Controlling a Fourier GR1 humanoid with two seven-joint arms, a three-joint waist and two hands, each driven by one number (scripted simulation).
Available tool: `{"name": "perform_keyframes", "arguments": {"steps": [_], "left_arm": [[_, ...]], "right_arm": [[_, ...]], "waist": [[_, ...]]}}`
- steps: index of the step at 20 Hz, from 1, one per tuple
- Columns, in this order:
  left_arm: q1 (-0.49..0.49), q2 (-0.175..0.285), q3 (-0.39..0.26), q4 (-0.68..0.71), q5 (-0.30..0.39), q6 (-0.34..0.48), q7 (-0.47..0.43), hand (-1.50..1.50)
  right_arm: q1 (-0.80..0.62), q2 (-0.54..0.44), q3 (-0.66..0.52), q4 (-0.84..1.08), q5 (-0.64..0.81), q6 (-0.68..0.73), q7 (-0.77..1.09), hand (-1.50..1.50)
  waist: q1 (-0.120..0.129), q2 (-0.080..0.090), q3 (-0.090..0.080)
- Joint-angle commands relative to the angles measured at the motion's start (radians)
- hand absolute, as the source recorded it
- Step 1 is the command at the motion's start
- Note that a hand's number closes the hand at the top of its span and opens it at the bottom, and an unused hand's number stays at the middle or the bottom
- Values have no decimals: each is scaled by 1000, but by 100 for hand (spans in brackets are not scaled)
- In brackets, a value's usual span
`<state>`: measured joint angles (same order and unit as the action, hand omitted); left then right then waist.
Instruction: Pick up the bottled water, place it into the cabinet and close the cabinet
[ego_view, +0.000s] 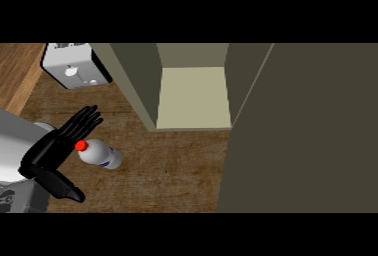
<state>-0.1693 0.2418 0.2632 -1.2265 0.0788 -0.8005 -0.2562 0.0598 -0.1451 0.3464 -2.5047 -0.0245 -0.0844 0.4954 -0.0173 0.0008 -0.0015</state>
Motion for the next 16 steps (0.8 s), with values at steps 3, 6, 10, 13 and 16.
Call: {"name": "perform_keyframes", "arguments": {"steps": [3,6,10,13,16], "left_arm": [[-38,37,-1,183,-120,38,-187,-150],[-86,60,-23,318,-172,46,-279,-150],[-30,45,-60,363,-208,82,-389,-150],[-81,86,-79,493,-252,92,-471,-150],[-107,65,-97,558,-263,132,-540,-150]], "right_arm": [[29,-9,86,-244,66,-50,152,-150],[-8,-4,76,-152,60,-45,94,-150],[-38,1,100,-176,92,-81,141,-150],[-114,0,66,-141,68,-90,184,-150],[-50,-30,38,-156,12,-67,131,-150]], "waist": [[-8,-2,-1],[-2,1,-1],[2,-2,-1],[0,1,-2],[-9,2,-1]]}}
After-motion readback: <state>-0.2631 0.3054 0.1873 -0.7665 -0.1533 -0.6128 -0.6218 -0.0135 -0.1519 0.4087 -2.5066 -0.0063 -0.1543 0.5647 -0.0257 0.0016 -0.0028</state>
